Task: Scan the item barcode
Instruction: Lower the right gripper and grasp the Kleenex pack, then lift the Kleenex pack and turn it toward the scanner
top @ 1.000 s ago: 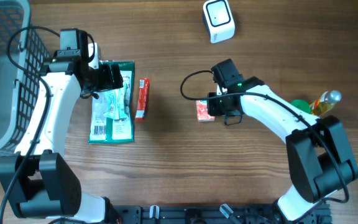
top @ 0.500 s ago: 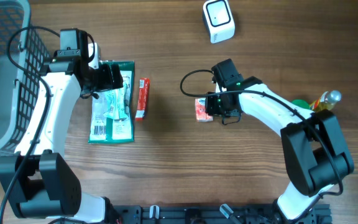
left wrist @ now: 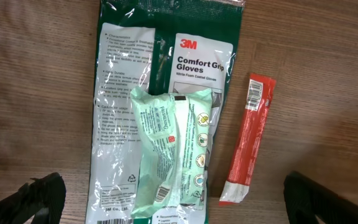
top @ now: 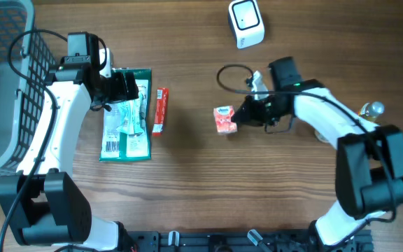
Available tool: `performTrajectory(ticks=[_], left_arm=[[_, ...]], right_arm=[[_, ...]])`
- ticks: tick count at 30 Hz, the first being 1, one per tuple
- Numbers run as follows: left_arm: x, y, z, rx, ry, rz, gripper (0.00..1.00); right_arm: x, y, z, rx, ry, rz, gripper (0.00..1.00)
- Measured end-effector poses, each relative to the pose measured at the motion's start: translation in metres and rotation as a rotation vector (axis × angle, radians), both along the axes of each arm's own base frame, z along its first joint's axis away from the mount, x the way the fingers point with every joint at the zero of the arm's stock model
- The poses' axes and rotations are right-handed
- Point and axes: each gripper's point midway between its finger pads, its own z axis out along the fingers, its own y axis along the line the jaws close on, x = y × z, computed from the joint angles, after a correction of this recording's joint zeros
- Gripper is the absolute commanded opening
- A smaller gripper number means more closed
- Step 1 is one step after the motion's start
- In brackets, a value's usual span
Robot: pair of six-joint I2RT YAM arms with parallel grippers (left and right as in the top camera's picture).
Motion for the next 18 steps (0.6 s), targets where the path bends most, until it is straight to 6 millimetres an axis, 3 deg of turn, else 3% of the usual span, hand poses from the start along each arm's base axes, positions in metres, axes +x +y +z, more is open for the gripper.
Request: performTrajectory(ticks=[5,8,14,18], left_arm=[[0.0,0.0,0.0,0.0,0.0,0.0,1.0],[0.0,0.0,0.0,0.0,0.0,0.0,1.0],[0.0,0.0,0.0,0.0,-0.001,0.0,1.0],[0.0,0.0,0.0,0.0,0.0,0.0,1.0]], right_arm=[[-0.027,0.015,0.073,0.489,-0.038,0.17,0.04],[-0.04,0.013,0.101,0.664,-0.079,0.208,0.04],[-0.074,0.009,0.125,0.755,-0.059,0.197,0.04],[-0.096,0.006,0.151,0.761,-0.174,0.245,0.04]])
